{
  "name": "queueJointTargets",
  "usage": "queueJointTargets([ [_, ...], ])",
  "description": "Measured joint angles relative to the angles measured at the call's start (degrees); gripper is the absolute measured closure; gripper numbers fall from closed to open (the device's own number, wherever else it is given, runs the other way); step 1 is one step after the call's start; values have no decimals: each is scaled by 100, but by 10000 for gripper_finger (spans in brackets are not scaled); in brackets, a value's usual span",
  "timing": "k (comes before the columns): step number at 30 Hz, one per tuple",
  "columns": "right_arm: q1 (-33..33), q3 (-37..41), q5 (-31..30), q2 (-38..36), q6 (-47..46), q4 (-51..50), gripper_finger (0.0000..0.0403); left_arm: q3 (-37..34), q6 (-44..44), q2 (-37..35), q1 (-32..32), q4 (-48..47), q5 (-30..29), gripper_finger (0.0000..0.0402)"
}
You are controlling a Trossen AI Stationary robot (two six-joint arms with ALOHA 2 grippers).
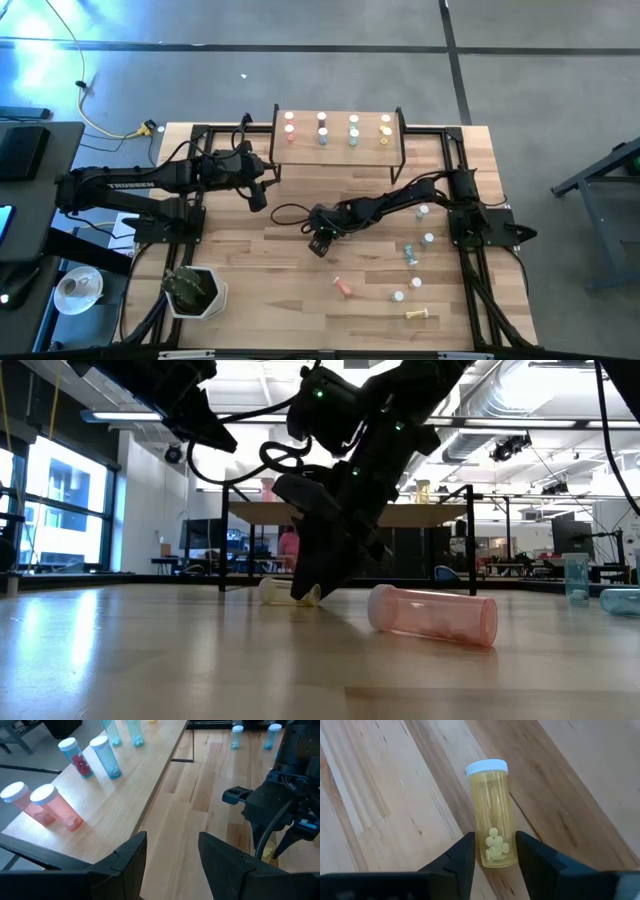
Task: Pick and place medicine bottles onto shelf by color
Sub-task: Put the yellow pill bottle on the shelf aligned with the other yellow pill bottles
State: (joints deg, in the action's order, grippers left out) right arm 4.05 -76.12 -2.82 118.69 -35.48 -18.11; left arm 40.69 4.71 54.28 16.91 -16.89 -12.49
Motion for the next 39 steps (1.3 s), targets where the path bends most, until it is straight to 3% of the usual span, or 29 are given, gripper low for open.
queueJointTargets([
  [10, 0, -7, 28, -7, 260, 13, 315, 0, -25, 0, 0, 1, -13, 232],
  [20, 2, 5, -47, -124, 506, -89, 316, 0, -173, 0, 0, -2, 328, 232],
  [30, 3, 0, -169, -619, 734, -85, 316, 260, -145, 2, 0, -138, 330, 232],
  [39, 20, 0, -769, -1490, 1083, -423, 316, 660, 42, 2, 0, -630, 302, 232],
])
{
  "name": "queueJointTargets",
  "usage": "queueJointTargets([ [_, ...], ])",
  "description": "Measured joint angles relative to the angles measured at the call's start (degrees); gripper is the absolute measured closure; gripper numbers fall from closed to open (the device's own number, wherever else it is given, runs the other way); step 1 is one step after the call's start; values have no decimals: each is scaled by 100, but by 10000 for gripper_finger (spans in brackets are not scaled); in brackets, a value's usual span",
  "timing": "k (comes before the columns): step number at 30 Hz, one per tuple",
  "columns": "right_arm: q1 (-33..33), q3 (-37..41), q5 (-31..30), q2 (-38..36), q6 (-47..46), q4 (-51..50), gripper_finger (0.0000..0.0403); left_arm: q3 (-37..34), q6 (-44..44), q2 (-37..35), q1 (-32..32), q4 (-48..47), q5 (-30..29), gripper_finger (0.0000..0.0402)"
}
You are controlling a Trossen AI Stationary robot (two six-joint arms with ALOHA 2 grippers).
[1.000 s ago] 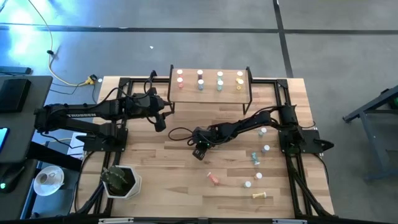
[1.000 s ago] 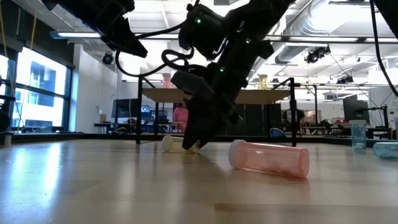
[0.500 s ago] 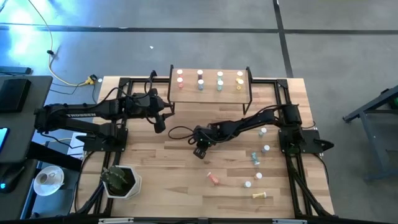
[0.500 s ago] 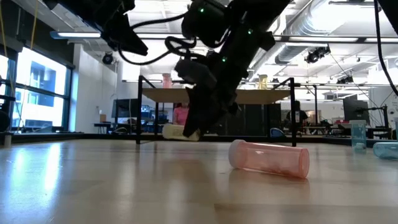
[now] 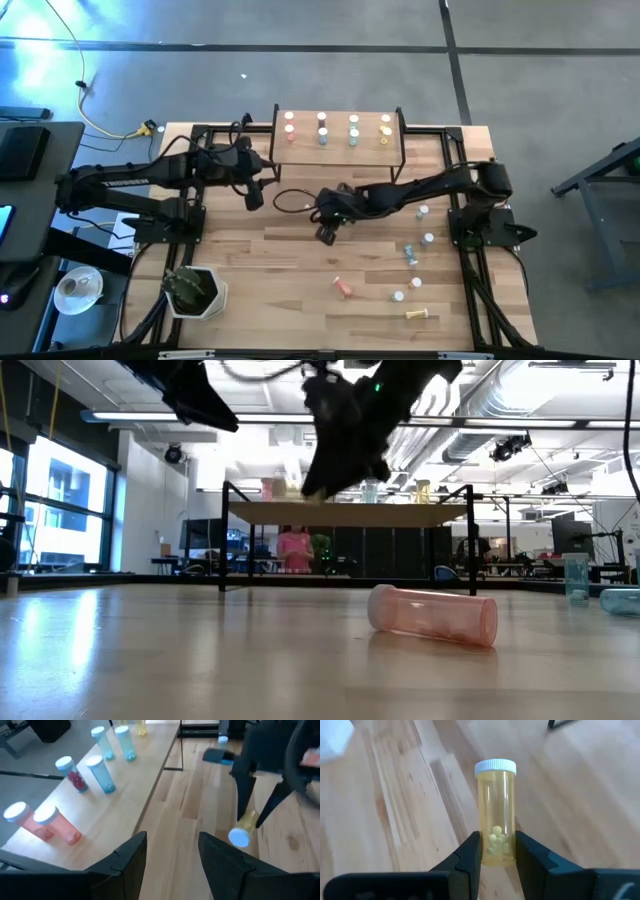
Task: Pick and place medicine bottles onto shelf by color
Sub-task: Put the yellow pill bottle on the shelf aligned with the other yellow pill bottles
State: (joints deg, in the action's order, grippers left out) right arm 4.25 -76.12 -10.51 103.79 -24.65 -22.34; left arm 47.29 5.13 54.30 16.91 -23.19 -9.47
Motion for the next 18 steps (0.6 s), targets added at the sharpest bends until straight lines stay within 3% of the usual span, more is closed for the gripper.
queueJointTargets([
  [10, 9, -2, -378, -1156, 711, -38, 316, 242, 298, 0, 0, -10, 31, 232],
  [18, 76, -9, -713, -1923, 1780, 230, 316, 233, 299, 0, -2, 703, 1199, 232],
])
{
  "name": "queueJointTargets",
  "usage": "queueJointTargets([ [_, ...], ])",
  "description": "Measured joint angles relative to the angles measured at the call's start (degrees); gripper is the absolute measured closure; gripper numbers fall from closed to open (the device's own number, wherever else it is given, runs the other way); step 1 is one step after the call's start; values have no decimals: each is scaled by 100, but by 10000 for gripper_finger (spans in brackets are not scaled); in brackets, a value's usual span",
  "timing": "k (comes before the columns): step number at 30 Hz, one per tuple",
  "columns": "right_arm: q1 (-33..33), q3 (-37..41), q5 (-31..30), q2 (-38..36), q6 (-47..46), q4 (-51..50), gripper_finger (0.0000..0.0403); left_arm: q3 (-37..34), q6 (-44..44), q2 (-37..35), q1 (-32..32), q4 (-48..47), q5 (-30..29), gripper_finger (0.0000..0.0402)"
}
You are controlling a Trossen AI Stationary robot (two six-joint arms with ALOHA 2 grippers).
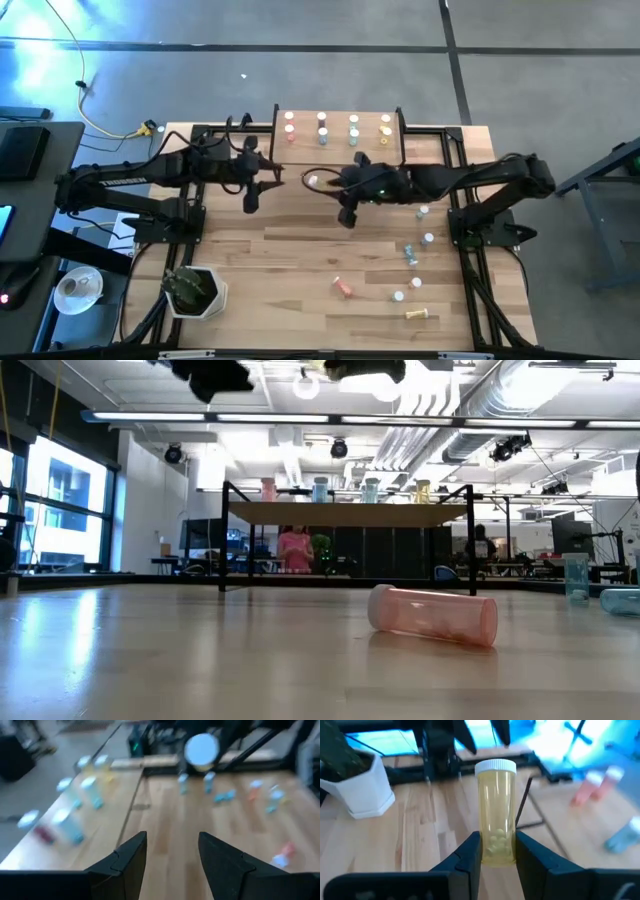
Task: Pick and place medicine bottles onto shelf by color
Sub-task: Put the yellow pill bottle on the shelf aligned with the other yellow pill bottles
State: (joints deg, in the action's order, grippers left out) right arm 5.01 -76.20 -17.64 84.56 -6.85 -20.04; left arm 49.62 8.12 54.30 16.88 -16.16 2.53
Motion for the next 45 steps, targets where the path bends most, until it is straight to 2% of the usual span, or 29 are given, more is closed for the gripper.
queueJointTargets([
  [5, 40, -2, 8, -198, 827, 662, 316, -256, -47, 0, 0, 1237, 602, 232],
  [9, 40, -2, 313, -218, 1289, 1320, 316, -603, -182, 87, -57, 2848, 631, 232],
  [13, 40, -2, 469, -217, 1525, 1725, 316, -765, -347, 243, -131, 3792, 646, 232],
  [16, 40, -2, 575, -217, 1592, 1876, 316, -850, -345, 386, -210, 4149, 660, 232],
  [19, 17, -4, 773, -172, 1591, 2077, 315, -869, -354, 587, -277, 4540, 960, 232],
  [32, 14, -2, 807, 112, 1484, 2280, 315, -868, -502, 1356, -424, 6018, 1253, 232],
  [45, 12, -2, 900, 138, 1484, 2484, 315, -867, -603, 1373, -424, 6112, 1251, 232],
])
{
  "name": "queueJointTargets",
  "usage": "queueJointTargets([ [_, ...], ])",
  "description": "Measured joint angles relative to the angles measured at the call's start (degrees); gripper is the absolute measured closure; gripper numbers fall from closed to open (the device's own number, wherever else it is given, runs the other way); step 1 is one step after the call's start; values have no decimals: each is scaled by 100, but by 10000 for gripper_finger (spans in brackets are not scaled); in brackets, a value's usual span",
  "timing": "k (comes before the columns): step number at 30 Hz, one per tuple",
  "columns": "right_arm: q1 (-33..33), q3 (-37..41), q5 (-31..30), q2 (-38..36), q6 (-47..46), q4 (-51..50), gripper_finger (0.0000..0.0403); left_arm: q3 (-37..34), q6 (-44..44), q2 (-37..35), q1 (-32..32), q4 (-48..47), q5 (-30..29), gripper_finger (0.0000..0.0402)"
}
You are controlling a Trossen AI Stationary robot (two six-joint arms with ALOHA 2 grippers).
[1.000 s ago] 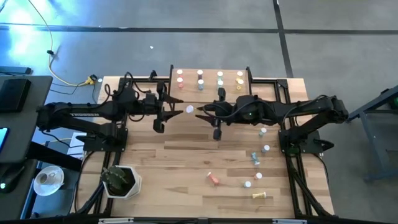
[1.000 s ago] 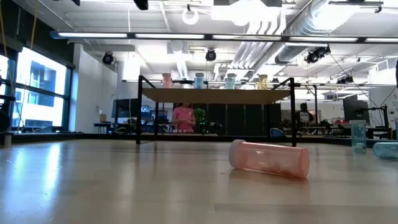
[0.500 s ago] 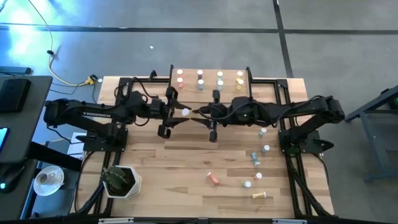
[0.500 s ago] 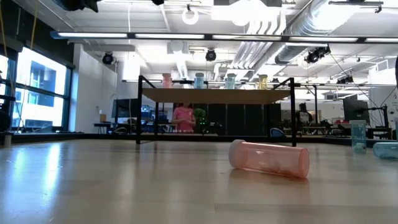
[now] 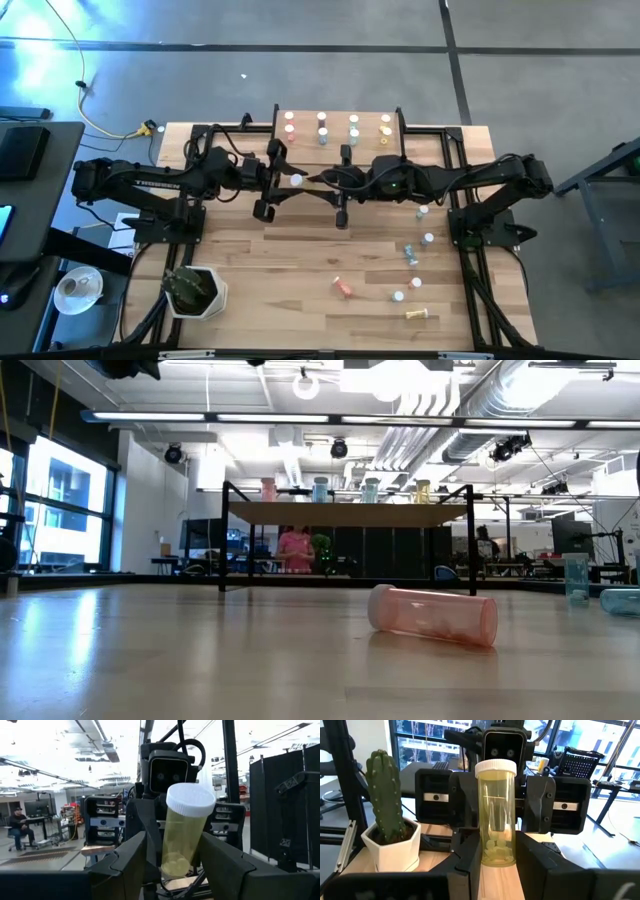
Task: Pick and place medicine bottles onto shelf by color
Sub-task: Put the yellow pill bottle on the shelf aligned with the other yellow pill bottles
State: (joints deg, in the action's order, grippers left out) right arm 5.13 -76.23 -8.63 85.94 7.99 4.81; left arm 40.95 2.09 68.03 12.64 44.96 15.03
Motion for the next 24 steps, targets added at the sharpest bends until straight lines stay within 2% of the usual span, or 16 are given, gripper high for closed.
queueJointTargets([
  [5, -1, 0, 8, 81, -1, 53, 315, 0, 0, 0, 0, 40, -5, 239],
  [15, -4, 0, -16, 95, -17, 56, 315, 0, 7, -2, 0, -1, -9, 308],
  [24, -4, 0, -12, 95, -6, 56, 315, 0, 7, -2, 0, -7, -16, 304],
])
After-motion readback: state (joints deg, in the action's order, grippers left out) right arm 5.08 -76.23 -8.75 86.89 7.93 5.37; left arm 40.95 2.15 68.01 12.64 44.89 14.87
